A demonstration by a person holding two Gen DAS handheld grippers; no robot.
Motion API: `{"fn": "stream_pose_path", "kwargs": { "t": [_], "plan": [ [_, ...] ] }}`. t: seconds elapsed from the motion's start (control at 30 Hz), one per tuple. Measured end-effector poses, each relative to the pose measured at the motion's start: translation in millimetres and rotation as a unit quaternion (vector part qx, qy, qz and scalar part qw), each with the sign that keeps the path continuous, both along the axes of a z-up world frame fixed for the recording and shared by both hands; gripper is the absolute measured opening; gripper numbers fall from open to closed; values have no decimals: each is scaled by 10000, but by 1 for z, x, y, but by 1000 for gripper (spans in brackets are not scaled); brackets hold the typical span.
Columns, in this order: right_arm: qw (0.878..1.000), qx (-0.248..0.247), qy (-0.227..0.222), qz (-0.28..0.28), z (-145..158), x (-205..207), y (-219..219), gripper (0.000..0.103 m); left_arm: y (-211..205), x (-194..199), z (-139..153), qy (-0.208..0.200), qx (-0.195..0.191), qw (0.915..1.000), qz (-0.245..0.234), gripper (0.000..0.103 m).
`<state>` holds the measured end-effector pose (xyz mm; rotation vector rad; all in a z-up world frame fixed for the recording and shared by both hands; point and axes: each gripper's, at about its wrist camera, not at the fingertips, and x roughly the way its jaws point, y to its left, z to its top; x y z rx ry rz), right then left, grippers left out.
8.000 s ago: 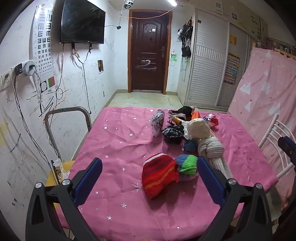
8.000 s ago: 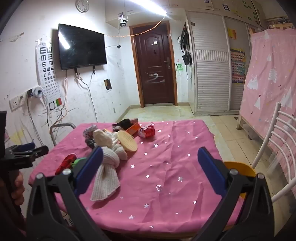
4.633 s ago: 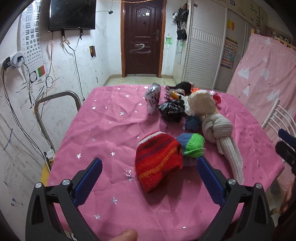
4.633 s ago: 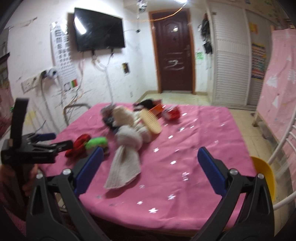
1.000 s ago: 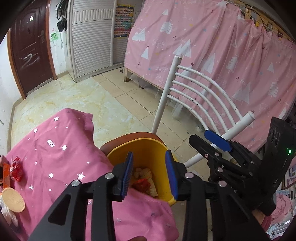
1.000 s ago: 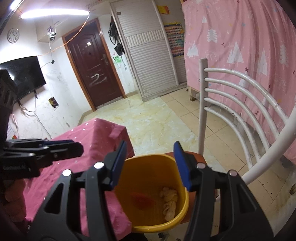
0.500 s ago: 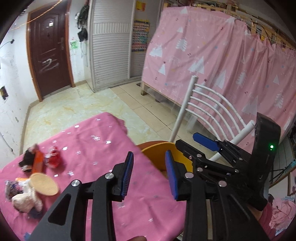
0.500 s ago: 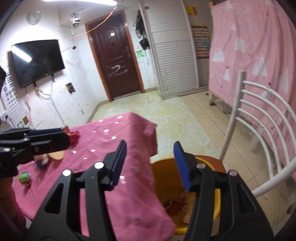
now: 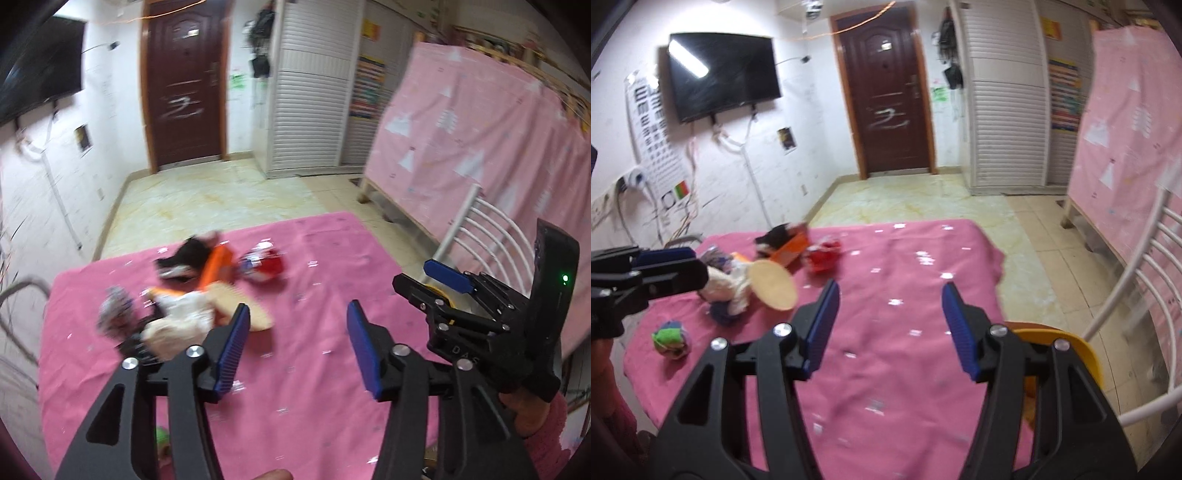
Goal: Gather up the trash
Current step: 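Grasp the green-blue knit ball with the left tool while the right tool grasps the white cloth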
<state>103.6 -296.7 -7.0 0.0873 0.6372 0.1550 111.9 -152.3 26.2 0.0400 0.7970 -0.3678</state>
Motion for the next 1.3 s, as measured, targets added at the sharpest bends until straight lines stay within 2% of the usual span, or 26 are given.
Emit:
{"fn": "stream_pose_path", "kwargs": {
  "t": [0.17, 0.27, 0.37, 0.57, 0.9, 1.3],
  "plan": [
    [9990, -244, 8, 370, 2, 7, 43, 56, 43, -1, -8, 13, -37, 9996, 276, 50],
    [9982, -308, 57, 511, 3, 12, 62, 61, 72, -2, -18, 82, -66, 9987, 493, 50],
    [9970, -377, 83, 671, 2, 16, 81, 62, 97, -7, -31, 161, -21, 9979, 633, 50],
    [9938, -475, 160, 995, 0, 25, 122, 65, 130, -15, -51, 320, 67, 9963, 798, 50],
    [9886, -632, 247, 1345, -5, 33, 164, 66, 147, -23, -74, 564, -16, 9960, 687, 50],
    [9851, -700, 379, 1527, -17, 42, 191, 66, 158, -23, -94, 750, -77, 9954, 599, 50]
  ]
}}
